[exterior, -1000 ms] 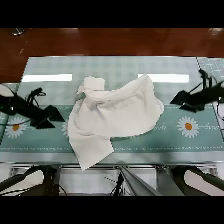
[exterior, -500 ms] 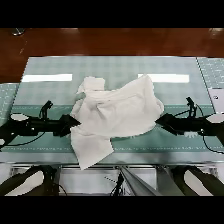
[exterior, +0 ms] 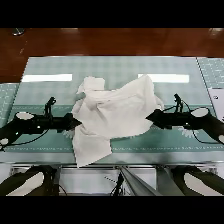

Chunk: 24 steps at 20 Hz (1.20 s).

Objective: Fold the shirts.

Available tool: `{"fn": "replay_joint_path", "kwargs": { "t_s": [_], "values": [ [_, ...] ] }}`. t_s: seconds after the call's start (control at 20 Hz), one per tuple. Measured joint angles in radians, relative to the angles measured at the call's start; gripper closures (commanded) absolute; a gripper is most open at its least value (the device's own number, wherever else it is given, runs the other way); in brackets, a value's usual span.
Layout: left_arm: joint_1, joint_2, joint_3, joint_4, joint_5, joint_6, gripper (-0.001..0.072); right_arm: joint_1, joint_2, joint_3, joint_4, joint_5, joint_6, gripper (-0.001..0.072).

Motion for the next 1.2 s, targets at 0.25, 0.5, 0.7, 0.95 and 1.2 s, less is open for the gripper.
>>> {"fn": "replay_joint_path", "kwargs": {
  "t_s": [0.25, 0.5, 0.7, 0.95, 1.2],
  "values": [
    [0.023, 0.037, 0.154, -0.056, -0.077, 0.009, 0.0685, 0.023, -0.064, 0.310, -0.029, 0.087, -0.009, 0.0690],
    [0.048, 0.137, 0.649, -0.191, -0.091, 0.018, 0.0685, 0.015, -0.047, 0.974, -0.256, 0.281, 0.095, 0.0690],
    [0.053, 0.183, 1.123, -0.144, -0.069, -0.022, 0.0685, 0.014, 0.011, 1.441, -0.354, 0.434, 0.130, 0.0690],
    [0.054, 0.265, 1.511, 0.048, -0.131, -0.150, 0.0685, 0.014, 0.230, 1.582, -0.397, 0.530, 0.109, 0.0690],
    [0.054, 0.414, 1.609, 0.197, -0.237, -0.217, 0.0684, 0.014, 0.436, 1.574, -0.406, 0.625, 0.104, 0.0689]
  ]
}}
